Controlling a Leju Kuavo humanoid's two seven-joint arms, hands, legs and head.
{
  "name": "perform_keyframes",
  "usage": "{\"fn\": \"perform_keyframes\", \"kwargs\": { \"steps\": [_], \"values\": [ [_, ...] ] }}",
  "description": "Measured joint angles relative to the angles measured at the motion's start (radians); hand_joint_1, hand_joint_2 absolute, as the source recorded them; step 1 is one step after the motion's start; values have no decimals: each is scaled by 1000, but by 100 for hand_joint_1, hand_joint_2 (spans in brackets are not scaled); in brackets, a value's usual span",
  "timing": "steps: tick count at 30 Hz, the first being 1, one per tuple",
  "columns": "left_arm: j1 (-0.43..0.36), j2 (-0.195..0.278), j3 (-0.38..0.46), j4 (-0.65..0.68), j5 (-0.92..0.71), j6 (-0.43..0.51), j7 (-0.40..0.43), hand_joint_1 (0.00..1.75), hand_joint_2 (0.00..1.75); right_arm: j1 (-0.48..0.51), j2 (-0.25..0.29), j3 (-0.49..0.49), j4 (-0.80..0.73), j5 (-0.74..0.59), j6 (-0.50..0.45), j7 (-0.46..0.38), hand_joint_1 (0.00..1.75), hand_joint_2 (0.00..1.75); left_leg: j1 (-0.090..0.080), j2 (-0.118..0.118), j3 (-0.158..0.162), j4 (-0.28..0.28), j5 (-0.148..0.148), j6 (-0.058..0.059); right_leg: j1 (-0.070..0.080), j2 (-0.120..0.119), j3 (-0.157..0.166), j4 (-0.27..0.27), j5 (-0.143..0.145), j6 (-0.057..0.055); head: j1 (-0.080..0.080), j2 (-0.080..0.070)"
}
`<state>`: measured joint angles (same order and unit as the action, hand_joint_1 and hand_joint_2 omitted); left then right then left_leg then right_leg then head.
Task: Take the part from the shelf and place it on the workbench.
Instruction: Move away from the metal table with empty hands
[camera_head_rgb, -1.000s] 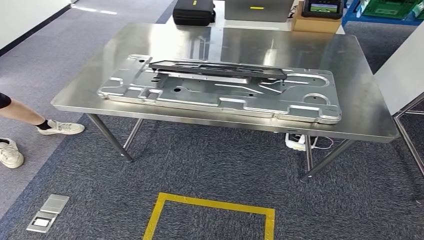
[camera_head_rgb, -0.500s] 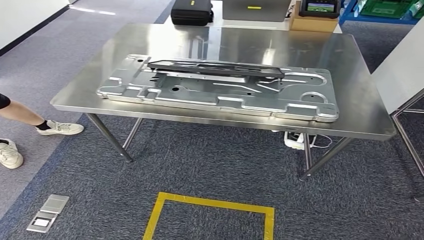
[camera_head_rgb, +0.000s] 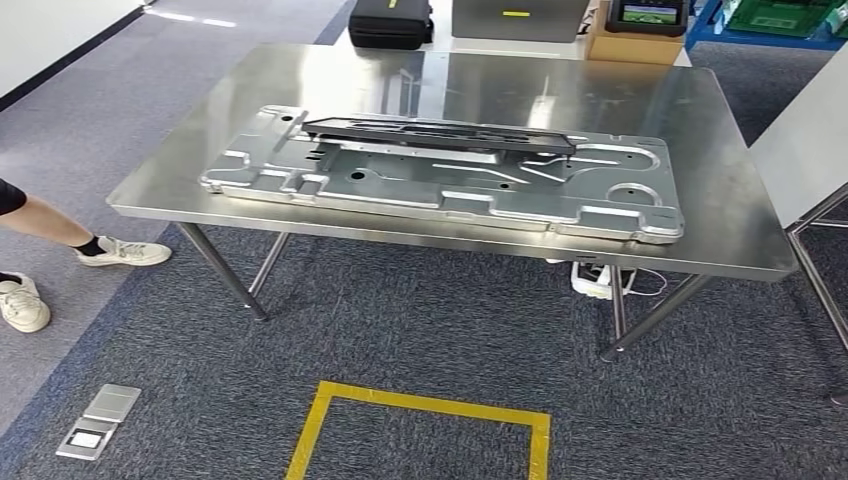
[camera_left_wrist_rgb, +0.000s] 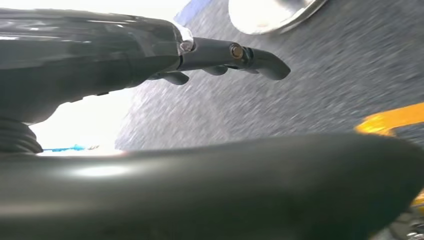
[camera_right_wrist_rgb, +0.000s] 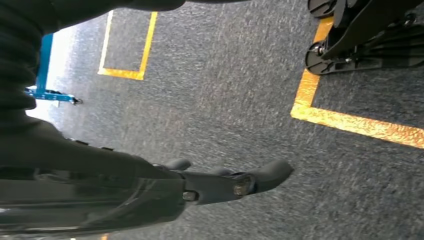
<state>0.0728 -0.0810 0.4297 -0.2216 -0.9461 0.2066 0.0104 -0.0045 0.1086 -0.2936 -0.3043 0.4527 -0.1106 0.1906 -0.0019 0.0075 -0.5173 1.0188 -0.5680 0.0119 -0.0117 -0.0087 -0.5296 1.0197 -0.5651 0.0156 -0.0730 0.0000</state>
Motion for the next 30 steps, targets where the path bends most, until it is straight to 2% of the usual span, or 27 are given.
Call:
{"fn": "perform_keyframes", "kwargs": {
  "steps": [2, 3, 4, 6, 7, 8, 9, 11, 12, 13, 14, 17, 18, 21, 22, 25, 28, 30],
  "values": [
    [8, 4, -26, -1, 61, -12, 0, 0, 175, 4, -7, 16, -9, -29, 7, -12, 0, 175, 4, 2, 0, -8, 5, 10, -1, 0, -2, 7, -9, 11, 0, 0],
    [11, 6, -38, -5, 90, -18, 0, 0, 175, 9, -11, 24, -10, -43, 10, -17, 0, 175, 6, 3, -1, -12, 9, 15, -1, 2, -11, 30, -29, 14, 0, 0],
    [10, 8, -51, -10, 119, -24, -1, 0, 175, 16, -15, 32, -11, -57, 13, -24, 0, 175, 8, 5, -1, -15, 11, 18, -2, 3, -28, 72, -59, 16, 0, 0],
    [6, 11, -77, -27, 180, -37, -1, 0, 175, 37, -21, 49, -10, -86, 21, -34, 0, 175, 6, 6, -3, -15, 11, 21, -2, 4, -83, 200, -124, 19, 1, 0],
    [3, 13, -89, -38, 208, -43, -1, 0, 175, 50, -24, 57, -7, -99, 24, -40, 0, 175, 5, 7, -3, -14, 11, 21, -2, 4, -105, 251, -140, 21, 0, 0],
    [-2, 14, -101, -50, 236, -50, -2, 0, 175, 63, -27, 64, -2, -112, 27, -44, 0, 175, 5, 7, -2, -14, 11, 22, -2, 4, -111, 271, -137, 22, 0, 0],
    [-8, 15, -112, -63, 262, -55, -2, 0, 175, 77, -31, 71, 3, -125, 29, -49, 0, 175, 5, 7, -1, -13, 11, 21, -2, 4, -99, 248, -114, 23, 0, 0],
    [-22, 18, -136, -93, 314, -66, -4, 0, 175, 103, -38, 86, 15, -149, 35, -59, 0, 175, 4, 6, 2, -12, 9, 18, -3, 3, -37, 118, -45, 22, 0, 0],
    [-28, 20, -147, -106, 340, -71, -5, 0, 175, 114, -41, 94, 20, -162, 38, -64, 0, 175, 2, 6, 2, -9, 6, 14, -2, 3, -9, 56, -21, 20, 0, 0],
    [-33, 23, -159, -118, 367, -77, -7, 0, 175, 123, -43, 103, 24, -175, 42, -70, 0, 175, -1, 6, 1, -5, 3, 12, -3, 4, 8, 15, -8, 17, 0, 0],
    [-36, 26, -171, -127, 394, -83, -8, 0, 175, 130, -45, 110, 27, -187, 45, -75, 0, 175, -4, 7, 0, -3, 1, 15, -3, 4, 13, -2, -7, 14, 0, 0],
    [-32, 35, -208, -143, 484, -102, -11, 0, 175, 144, -50, 136, 25, -229, 53, -93, 0, 175, -7, 7, 0, -2, 2, 30, -2, 5, 13, -5, -7, 11, 0, 0],
    [-27, 37, -221, -145, 515, -109, -11, 0, 131, 145, -53, 145, 22, -243, 57, -99, 0, 175, -6, 7, 0, -4, 3, 31, -1, 5, 13, -5, -7, 10, 0, 0],
    [-5, 44, -260, -149, 607, -128, -12, 0, 0, 143, -61, 172, 6, -286, 67, -118, 0, 44, -5, 6, 1, -7, 6, 29, 2, 3, 13, -5, -9, 5, 0, 0],
    [2, 46, -273, -149, 638, -135, -12, 0, 44, 143, -64, 181, -1, -300, 71, -123, 0, 0, -4, 6, 1, -8, 7, 27, 2, 3, 13, -4, -10, 3, 0, 0],
    [23, 51, -312, -150, 731, -155, -13, 0, 175, 141, -75, 206, -23, -343, 81, -142, 0, 0, -3, 5, 1, -9, 8, 18, 4, 2, 13, -4, -11, 1, 0, 0],
    [41, 54, -348, -150, 824, -175, -14, 0, 175, 141, -85, 229, -44, -387, 92, -160, 0, 0, -2, 5, 0, -10, 7, 6, 4, 2, 12, -3, -11, 1, 0, 0],
    [50, 57, -367, -151, 881, -187, -14, 0, 175, 141, -90, 241, -55, -414, 98, -171, 0, 0, -2, 5, 0, -10, 6, 4, 4, 2, 13, -3, -11, 1, 0, 0]
  ]
}}
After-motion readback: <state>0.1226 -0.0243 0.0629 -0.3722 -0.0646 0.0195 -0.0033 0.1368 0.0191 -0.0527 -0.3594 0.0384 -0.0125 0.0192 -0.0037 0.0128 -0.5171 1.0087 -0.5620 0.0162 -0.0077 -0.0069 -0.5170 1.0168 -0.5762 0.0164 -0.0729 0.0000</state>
